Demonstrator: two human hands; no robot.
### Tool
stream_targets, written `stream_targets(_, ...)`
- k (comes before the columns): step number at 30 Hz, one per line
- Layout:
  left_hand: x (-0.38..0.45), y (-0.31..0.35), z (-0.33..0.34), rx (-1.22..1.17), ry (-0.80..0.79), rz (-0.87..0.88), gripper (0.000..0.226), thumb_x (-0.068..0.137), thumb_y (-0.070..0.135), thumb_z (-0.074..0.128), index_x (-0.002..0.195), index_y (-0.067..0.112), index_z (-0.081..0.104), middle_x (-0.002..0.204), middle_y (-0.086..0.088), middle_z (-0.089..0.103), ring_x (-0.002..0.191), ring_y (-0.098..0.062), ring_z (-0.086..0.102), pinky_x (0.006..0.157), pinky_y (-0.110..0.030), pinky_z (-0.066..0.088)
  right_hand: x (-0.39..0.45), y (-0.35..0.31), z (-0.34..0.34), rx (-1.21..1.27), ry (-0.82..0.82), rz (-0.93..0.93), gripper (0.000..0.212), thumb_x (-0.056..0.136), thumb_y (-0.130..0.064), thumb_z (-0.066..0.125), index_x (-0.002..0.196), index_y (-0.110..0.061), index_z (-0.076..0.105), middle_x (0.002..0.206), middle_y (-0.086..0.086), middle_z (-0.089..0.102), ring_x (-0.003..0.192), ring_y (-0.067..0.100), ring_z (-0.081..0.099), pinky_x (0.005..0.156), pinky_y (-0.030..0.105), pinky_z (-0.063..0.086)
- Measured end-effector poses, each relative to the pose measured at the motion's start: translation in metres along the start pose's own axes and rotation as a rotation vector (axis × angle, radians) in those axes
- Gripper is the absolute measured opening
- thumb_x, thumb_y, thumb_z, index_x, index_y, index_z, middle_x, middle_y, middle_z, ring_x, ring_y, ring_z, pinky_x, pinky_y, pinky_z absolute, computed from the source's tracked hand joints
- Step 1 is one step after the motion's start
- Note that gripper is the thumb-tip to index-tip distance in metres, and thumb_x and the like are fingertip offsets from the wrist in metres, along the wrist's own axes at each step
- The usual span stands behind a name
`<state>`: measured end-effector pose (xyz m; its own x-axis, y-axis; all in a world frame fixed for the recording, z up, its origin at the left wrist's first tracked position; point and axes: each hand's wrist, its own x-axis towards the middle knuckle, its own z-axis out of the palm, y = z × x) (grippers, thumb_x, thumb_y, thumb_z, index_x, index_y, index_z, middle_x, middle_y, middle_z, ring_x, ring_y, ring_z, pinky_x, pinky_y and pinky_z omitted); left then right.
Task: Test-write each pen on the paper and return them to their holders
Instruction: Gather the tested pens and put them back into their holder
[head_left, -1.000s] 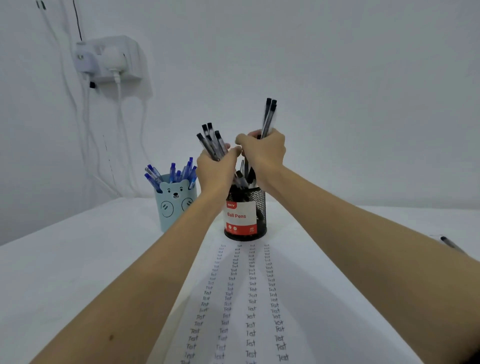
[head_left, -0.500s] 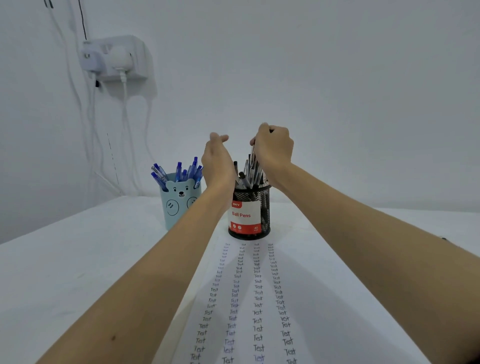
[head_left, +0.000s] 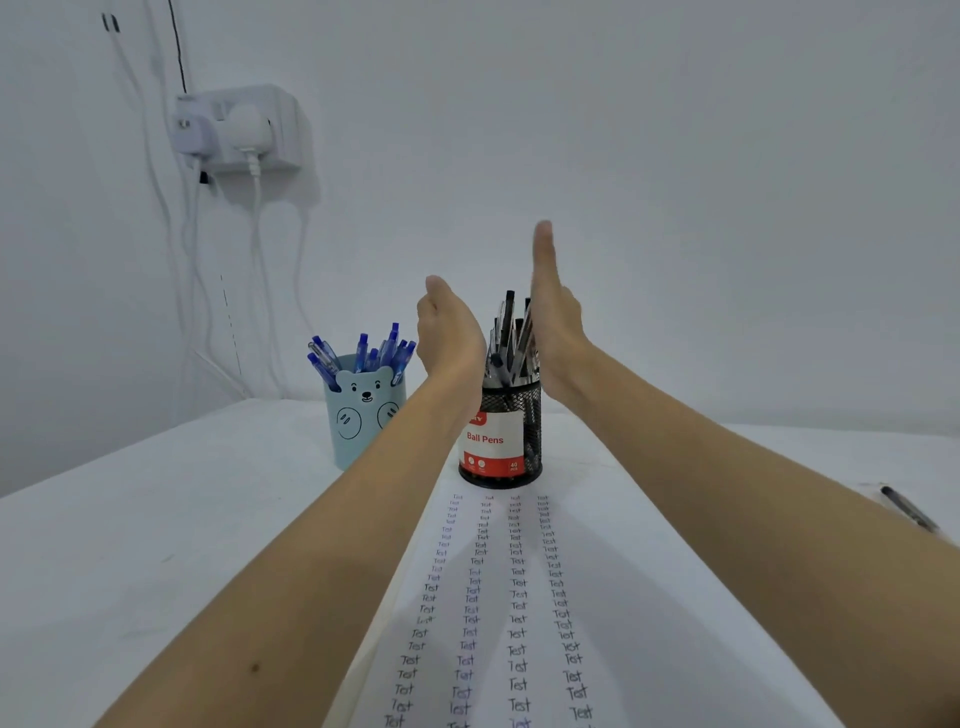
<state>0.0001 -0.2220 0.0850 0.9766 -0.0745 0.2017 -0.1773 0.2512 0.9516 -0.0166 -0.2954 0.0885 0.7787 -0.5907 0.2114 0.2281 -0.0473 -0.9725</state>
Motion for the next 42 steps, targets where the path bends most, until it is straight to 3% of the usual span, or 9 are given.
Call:
stream_targets(5, -0.008, 0.006, 0.013, -0.098, 0.014, -0.018, 0.03, 0.098, 0.02, 0.032, 0.099, 0.018, 0.061, 0.103, -0.008, 0.062, 0.095, -0.026, 0.059, 0.075, -0.032, 0.047, -0.004, -0.003, 0.017, 0.17, 0.179, 0.065, 0.03, 0.095, -0.023, 0.036, 0.071, -0.01, 0.048, 0.07, 0.002, 0.051, 0.058, 0.019, 0.047, 0.053, 0.026, 0.035)
stream_targets(7, -0.004, 0.01, 0.018, -0.122, 0.024, 0.008, 0.031, 0.096, 0.012, 0.035, 0.109, 0.017, 0.062, 0.102, -0.001, 0.06, 0.088, -0.02, 0.059, 0.07, -0.026, 0.048, 0.002, -0.01, 0.021, 0.172, 0.207, 0.024, 0.031, 0.094, -0.015, 0.038, 0.065, -0.01, 0.044, 0.069, 0.004, 0.054, 0.058, 0.021, 0.05, 0.053, 0.025, 0.037)
stream_targets(11, 0.005, 0.015, 0.01, -0.023, 0.052, 0.05, 0.042, 0.097, 0.008, 0.03, 0.134, 0.015, 0.049, 0.128, -0.002, 0.055, 0.067, -0.003, 0.047, 0.048, -0.009, 0.039, 0.008, -0.011, 0.012, 0.084, 0.16, 0.069, 0.018, 0.089, -0.003, 0.039, 0.074, -0.008, 0.046, 0.07, 0.005, 0.047, 0.057, 0.019, 0.039, 0.049, 0.022, 0.03)
stream_targets(15, 0.005, 0.003, -0.01, 0.098, -0.053, 0.072, 0.039, 0.101, 0.027, 0.033, 0.137, 0.018, 0.043, 0.106, 0.006, 0.058, 0.07, -0.002, 0.041, 0.061, -0.017, 0.033, -0.005, -0.005, -0.001, -0.029, 0.012, 0.144, 0.02, 0.096, -0.015, 0.034, 0.102, -0.009, 0.052, 0.078, 0.002, 0.047, 0.064, 0.016, 0.042, 0.053, 0.023, 0.029)
stream_targets(19, 0.003, -0.011, -0.02, 0.285, -0.209, 0.373, 0.04, 0.1, 0.039, 0.032, 0.136, 0.028, 0.045, 0.138, 0.01, 0.046, 0.109, 0.001, 0.037, 0.092, -0.018, 0.027, 0.002, -0.006, 0.002, -0.101, 0.007, 0.098, 0.053, 0.101, -0.042, 0.029, 0.135, -0.004, 0.041, 0.12, 0.007, 0.05, 0.108, 0.021, 0.047, 0.085, 0.029, 0.034)
stream_targets(26, 0.01, -0.033, -0.022, 0.544, -0.152, 0.694, 0.031, 0.101, 0.032, 0.036, 0.12, 0.018, 0.056, 0.114, 0.0, 0.053, 0.094, -0.008, 0.049, 0.076, -0.016, 0.033, 0.018, 0.01, 0.02, -0.28, 0.061, 0.054, 0.074, 0.092, -0.062, 0.017, 0.146, -0.012, 0.02, 0.142, 0.013, 0.041, 0.128, 0.034, 0.041, 0.106, 0.048, 0.036)
stream_targets(32, 0.013, -0.026, -0.028, 0.383, -0.071, 0.518, 0.037, 0.101, 0.04, 0.028, 0.105, 0.023, 0.06, 0.117, 0.002, 0.056, 0.103, -0.006, 0.047, 0.085, -0.018, 0.029, 0.016, -0.008, -0.01, -0.019, 0.017, 0.114, 0.075, 0.095, -0.061, 0.023, 0.149, -0.008, 0.022, 0.151, 0.008, 0.031, 0.136, 0.029, 0.033, 0.111, 0.043, 0.029)
stream_targets(37, -0.004, -0.005, -0.03, 0.427, -0.068, 0.774, 0.027, 0.1, 0.028, 0.04, 0.097, 0.019, 0.065, 0.12, 0.003, 0.057, 0.108, -0.003, 0.046, 0.082, -0.003, 0.031, -0.015, -0.044, -0.07, -0.301, 0.038, 0.076, 0.035, 0.097, -0.037, 0.045, 0.111, -0.007, 0.057, 0.109, 0.006, 0.055, 0.094, 0.023, 0.049, 0.084, 0.034, 0.038)
stream_targets(42, -0.065, 0.001, -0.004, 0.527, -0.347, 1.076, 0.02, 0.093, 0.02, 0.047, 0.094, 0.013, 0.065, 0.102, 0.007, 0.052, 0.09, -0.012, 0.054, 0.08, -0.025, 0.042, -0.059, -0.056, -0.147, -0.796, -0.005, 0.027, 0.026, 0.092, -0.035, 0.054, 0.076, -0.015, 0.06, 0.077, 0.001, 0.059, 0.065, 0.017, 0.05, 0.063, 0.028, 0.037)
